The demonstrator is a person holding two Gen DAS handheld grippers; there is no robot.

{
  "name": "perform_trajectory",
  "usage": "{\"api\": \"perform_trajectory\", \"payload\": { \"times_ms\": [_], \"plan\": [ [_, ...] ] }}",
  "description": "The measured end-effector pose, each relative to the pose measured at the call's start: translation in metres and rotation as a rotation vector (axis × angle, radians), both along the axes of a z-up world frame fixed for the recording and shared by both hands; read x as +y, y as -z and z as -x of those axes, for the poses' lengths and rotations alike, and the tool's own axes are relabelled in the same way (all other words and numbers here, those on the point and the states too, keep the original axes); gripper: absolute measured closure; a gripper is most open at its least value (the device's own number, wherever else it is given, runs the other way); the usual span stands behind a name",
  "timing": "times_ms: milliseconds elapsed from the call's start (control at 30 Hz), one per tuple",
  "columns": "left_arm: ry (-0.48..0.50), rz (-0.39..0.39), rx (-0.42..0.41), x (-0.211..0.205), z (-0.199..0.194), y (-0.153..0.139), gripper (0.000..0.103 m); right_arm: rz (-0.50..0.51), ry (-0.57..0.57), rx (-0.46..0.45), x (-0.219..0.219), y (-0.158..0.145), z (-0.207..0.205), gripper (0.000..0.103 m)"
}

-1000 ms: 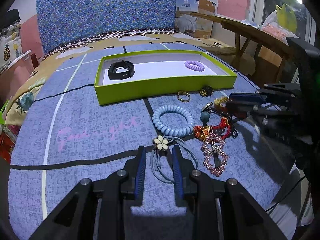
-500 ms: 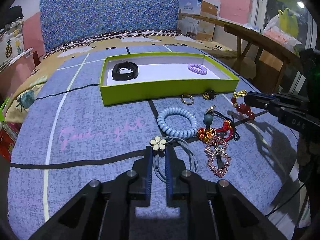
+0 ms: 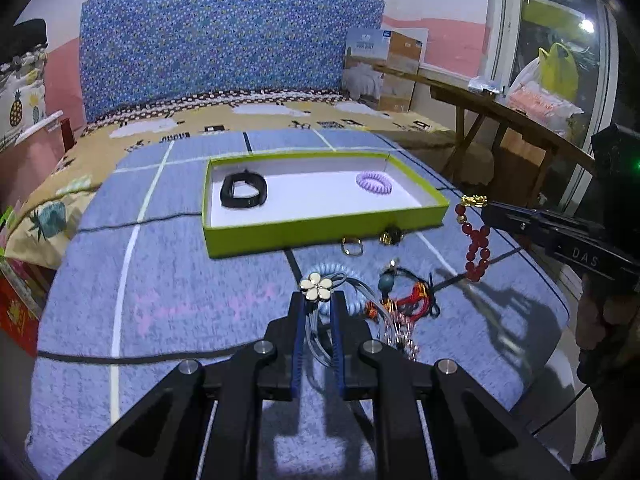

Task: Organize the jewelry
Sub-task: 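Grasp the flower clip with the left gripper while the right grasps the red bead bracelet, then lower both held items into the green box and open both grippers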

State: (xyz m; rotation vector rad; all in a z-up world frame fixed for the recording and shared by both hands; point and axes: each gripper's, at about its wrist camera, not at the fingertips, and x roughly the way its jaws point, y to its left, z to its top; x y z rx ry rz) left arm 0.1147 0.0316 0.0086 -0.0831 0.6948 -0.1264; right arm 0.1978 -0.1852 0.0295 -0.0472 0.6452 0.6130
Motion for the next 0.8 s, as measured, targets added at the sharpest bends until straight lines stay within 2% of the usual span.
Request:
{"api": "perform_trajectory", "payload": {
  "times_ms": [367,800],
  "plan": [
    [-0.004,-0.052,-0.073,0.005,-0.027,-0.028,0.09,-0.013,0.01,-0.051,0.003,-0.027,-0.022,0.093],
    [-0.054,-0.083,-0.067,0.028,-0.084,-0.032,0.09,0.0,0.027,-0.066,0.015,-0.036,-0.08,0.093]
  ]
}}
